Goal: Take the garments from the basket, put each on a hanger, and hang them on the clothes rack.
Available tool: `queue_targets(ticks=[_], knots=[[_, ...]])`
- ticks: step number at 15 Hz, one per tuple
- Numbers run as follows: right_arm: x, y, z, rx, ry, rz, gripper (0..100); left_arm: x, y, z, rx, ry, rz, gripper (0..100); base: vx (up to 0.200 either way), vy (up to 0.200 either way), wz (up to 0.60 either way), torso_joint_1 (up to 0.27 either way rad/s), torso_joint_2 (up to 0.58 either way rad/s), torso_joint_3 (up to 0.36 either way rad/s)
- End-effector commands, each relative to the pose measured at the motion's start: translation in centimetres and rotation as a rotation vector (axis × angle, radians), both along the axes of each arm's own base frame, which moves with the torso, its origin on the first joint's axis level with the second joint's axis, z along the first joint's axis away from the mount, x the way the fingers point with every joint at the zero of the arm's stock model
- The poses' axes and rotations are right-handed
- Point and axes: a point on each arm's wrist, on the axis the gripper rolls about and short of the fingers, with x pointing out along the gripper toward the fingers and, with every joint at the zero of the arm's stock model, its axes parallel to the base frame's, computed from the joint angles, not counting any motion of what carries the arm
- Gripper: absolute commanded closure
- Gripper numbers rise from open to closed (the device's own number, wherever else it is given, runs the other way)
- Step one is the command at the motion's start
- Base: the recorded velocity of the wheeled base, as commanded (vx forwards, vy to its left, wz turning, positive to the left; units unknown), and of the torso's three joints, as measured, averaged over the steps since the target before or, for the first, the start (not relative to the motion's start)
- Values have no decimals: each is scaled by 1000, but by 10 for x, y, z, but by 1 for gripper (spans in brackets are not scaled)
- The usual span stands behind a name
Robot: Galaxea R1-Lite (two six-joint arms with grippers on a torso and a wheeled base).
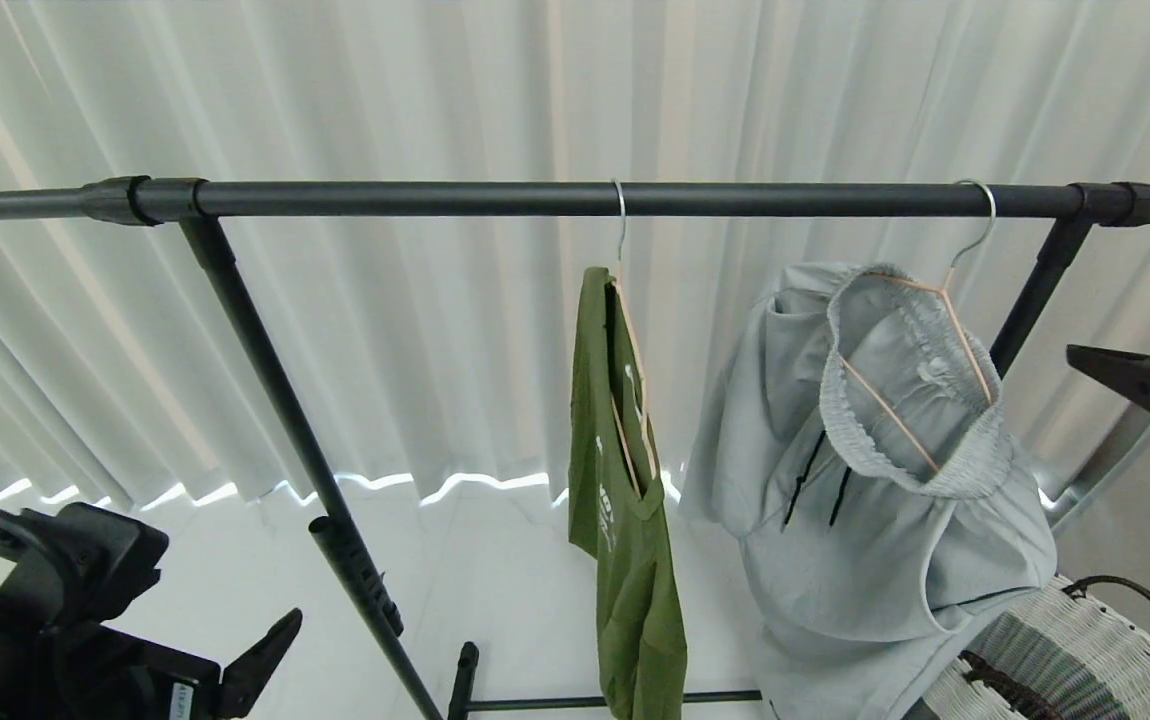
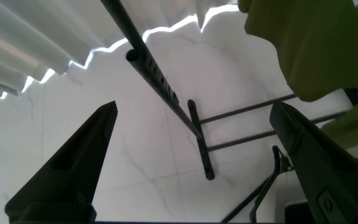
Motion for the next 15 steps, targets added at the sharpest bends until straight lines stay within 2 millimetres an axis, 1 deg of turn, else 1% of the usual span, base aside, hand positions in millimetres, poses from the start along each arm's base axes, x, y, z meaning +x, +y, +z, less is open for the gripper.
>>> queue_targets(ticks=[1,2,3,4,5,6,7,8,10,11,12,13,14,15], knots=[[-77,-21,6,17,-118,-63,0,-15,9,6,10,-89,78,0,0,0,0,0,0,0],[-107,-28,2,11,-120,-96,0,-26,15,9,29,-148,149,0,0,0,0,0,0,0],[-130,-33,-4,5,-118,-115,0,-36,21,11,56,-195,207,0,0,0,0,0,0,0],[-156,-38,-15,-11,-108,-146,0,-49,28,9,97,-224,287,0,0,0,0,0,0,0],[-176,-41,-27,-35,-85,-182,0,-63,35,6,129,-253,360,0,0,0,0,0,0,0],[-194,-43,-39,-43,-76,-212,0,-79,42,3,160,-276,409,0,0,0,0,0,0,0],[-204,-45,-47,-47,-75,-227,0,-93,48,-1,189,-284,441,0,0,0,0,0,0,0],[-215,-47,-62,-66,-62,-264,0,-117,53,-10,233,-275,537,0,0,0,0,0,0,0],[-221,-50,-90,-95,-41,-370,0,-145,52,-30,261,-292,691,0,0,0,0,0,0,0],[-221,-51,-103,-105,-29,-409,0,-151,51,-36,249,-326,726,0,0,0,0,0,0,0],[-220,-51,-117,-107,-13,-425,0,-153,52,-38,236,-353,720,0,0,0,0,0,0,0],[-219,-51,-136,-115,9,-427,0,-153,52,-40,207,-368,726,0,0,0,0,0,0,0],[-212,-50,-145,-110,27,-428,0,-151,52,-45,157,-373,740,0,0,0,0,0,0,0],[-204,-49,-150,-99,2,-428,0,-149,52,-50,106,-383,760,0,0,0,0,0,0,0]])
